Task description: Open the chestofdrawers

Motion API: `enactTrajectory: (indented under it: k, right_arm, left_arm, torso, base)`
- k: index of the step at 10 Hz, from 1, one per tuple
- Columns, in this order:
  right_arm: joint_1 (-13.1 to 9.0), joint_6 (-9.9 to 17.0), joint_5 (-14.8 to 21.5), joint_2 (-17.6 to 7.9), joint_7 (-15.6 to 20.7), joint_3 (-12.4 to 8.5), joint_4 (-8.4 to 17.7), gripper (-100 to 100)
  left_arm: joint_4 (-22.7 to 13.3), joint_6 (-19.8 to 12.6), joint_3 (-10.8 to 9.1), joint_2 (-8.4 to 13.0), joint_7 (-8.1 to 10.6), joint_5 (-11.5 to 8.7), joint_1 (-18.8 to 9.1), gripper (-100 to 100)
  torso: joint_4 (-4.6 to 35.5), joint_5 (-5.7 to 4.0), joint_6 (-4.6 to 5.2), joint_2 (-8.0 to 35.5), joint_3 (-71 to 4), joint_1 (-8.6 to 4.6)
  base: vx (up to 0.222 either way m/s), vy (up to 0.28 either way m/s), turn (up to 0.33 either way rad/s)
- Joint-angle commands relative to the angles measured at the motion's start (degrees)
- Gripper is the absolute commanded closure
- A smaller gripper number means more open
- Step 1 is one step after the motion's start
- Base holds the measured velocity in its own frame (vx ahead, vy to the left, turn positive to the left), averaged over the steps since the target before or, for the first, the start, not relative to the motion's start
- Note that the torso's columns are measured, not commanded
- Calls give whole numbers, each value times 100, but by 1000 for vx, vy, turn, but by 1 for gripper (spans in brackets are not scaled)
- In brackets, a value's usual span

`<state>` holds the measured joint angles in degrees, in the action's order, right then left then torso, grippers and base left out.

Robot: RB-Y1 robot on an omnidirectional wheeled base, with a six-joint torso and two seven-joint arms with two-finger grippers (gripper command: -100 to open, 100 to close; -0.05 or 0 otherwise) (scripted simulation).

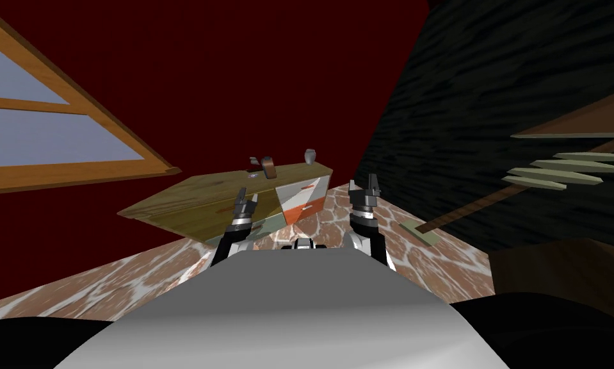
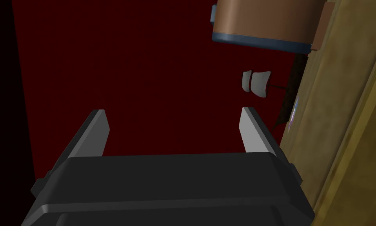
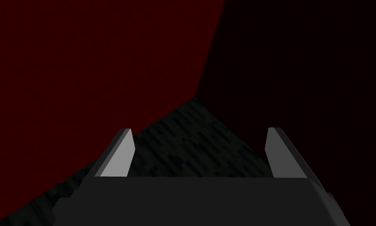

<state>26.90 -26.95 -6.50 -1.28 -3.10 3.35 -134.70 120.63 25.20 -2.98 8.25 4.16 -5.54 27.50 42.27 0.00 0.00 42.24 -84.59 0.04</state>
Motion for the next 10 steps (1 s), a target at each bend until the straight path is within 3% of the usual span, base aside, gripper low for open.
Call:
enactTrajectory:
  k: [1, 10]
  right_arm:
    - [0, 0, 0, 0, 0, 0, 0, 0]
    - [0, 0, 0, 0, 0, 0, 0, 0]
  left_arm:
    - [-371, -47, -97, 45, 39, -64, -103, -100]
    - [-1466, -213, -285, 78, 74, -196, -415, -100]
  torso:
    - [2, 1, 0, 9, 4, 3]
    - [-1, 1, 0, 2, -1, 6]
  base:
    - [107, -142, 28]
    - [119, -144, 30]
